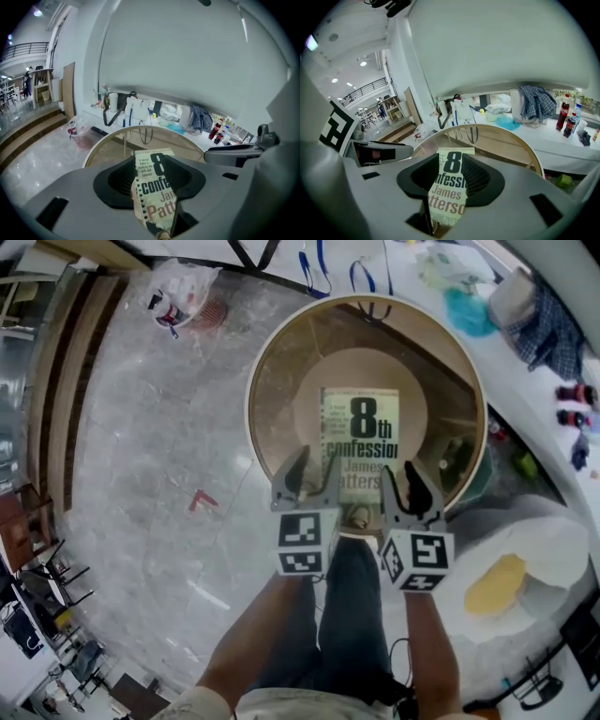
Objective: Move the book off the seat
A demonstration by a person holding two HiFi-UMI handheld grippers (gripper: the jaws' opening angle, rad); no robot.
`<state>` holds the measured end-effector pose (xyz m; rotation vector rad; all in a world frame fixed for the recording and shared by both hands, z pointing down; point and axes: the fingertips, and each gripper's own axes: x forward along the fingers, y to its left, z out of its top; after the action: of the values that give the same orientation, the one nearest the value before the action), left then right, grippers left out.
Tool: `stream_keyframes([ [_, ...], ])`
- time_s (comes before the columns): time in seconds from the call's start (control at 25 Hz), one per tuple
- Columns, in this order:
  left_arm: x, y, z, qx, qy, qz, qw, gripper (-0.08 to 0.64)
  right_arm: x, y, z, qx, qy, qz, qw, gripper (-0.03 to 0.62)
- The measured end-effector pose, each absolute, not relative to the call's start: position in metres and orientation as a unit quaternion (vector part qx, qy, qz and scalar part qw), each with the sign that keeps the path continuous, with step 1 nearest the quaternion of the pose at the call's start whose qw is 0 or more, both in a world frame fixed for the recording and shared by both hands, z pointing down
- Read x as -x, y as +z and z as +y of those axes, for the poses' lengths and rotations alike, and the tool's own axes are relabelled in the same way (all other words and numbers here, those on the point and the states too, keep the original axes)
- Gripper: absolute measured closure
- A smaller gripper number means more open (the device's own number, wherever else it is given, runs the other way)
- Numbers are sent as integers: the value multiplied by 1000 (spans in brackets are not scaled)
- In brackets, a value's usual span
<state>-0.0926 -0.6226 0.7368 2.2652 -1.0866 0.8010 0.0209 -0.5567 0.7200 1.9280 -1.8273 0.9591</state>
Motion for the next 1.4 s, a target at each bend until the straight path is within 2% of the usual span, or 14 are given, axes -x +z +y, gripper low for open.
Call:
stream_keyframes([
  [0.32,90,597,-637,-865,252,-388,192,373,-20,574,-587,-686,256,-665,147,445],
  [0.92,84,341,-660,-911,120,-394,16,380,-43,321,-584,-729,88,-673,85,446],
  [1.2,79,253,-664,-920,64,-385,-25,391,-41,234,-582,-743,10,-668,49,446],
  [1.4,79,237,-662,-925,47,-376,-34,393,-24,218,-584,-738,-12,-673,48,446],
])
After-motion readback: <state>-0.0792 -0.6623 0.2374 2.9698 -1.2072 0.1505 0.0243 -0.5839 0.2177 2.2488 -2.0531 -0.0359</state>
